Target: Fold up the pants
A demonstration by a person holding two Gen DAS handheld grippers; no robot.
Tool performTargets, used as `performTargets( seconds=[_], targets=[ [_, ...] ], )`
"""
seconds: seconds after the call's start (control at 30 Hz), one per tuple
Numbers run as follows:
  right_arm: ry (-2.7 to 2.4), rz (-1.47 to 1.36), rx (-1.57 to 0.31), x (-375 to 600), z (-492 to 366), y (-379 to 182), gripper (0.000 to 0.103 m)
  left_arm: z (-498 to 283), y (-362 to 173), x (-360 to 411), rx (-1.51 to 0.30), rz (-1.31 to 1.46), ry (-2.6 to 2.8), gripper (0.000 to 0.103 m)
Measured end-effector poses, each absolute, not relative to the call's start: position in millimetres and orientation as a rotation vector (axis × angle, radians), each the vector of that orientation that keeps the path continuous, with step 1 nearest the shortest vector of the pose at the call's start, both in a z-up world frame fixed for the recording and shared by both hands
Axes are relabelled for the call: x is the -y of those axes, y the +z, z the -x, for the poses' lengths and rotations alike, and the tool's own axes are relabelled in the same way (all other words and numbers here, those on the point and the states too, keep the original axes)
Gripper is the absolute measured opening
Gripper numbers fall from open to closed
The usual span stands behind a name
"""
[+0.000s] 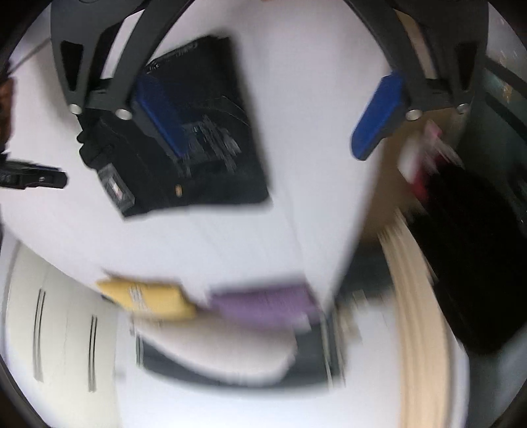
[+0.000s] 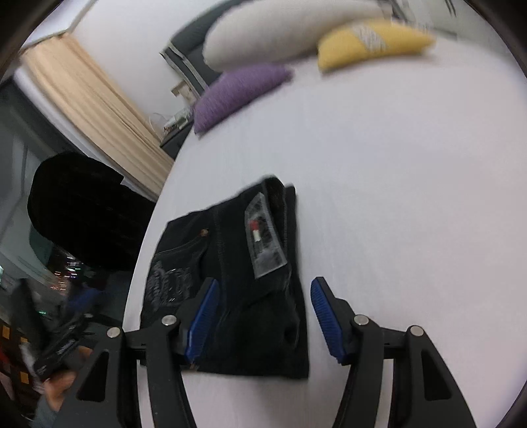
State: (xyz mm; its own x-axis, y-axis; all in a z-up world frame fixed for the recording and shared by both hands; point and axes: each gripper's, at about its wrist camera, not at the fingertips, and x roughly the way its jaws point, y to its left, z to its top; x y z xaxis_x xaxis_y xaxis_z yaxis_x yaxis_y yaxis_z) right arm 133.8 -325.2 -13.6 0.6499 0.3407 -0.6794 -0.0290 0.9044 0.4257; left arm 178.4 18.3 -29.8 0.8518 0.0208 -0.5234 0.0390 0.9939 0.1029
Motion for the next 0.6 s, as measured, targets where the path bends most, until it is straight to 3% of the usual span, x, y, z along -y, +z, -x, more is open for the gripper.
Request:
performTargets(
  seconds=[0.17, 0.23, 0.47, 0.6],
  targets=[
    [0.14, -0.271, -0.598, 297.0, -55.7, 62.0, 0.088, -102.3, 32.4, -0.6, -0.402, -0.173, 0.085, 0.103],
    [0.109, -0.24, -0.489, 293.5, -20.9, 90.4, 0.102, -68.7, 57.9, -4.5, -0.351, -0.14, 0.08, 0.103],
    [0.024, -0.124, -0.183, 264.8, 63.1, 177.8, 0.103, 21.3, 142.1, -32.4, -0.236, -0.058, 0.059, 0.103],
    [0.031, -0.104, -0.13, 245.9, 92.0, 199.5, 0.103, 48.9, 158.1, -35.6, -0.281, -0.084, 0.034, 0.103]
  ],
)
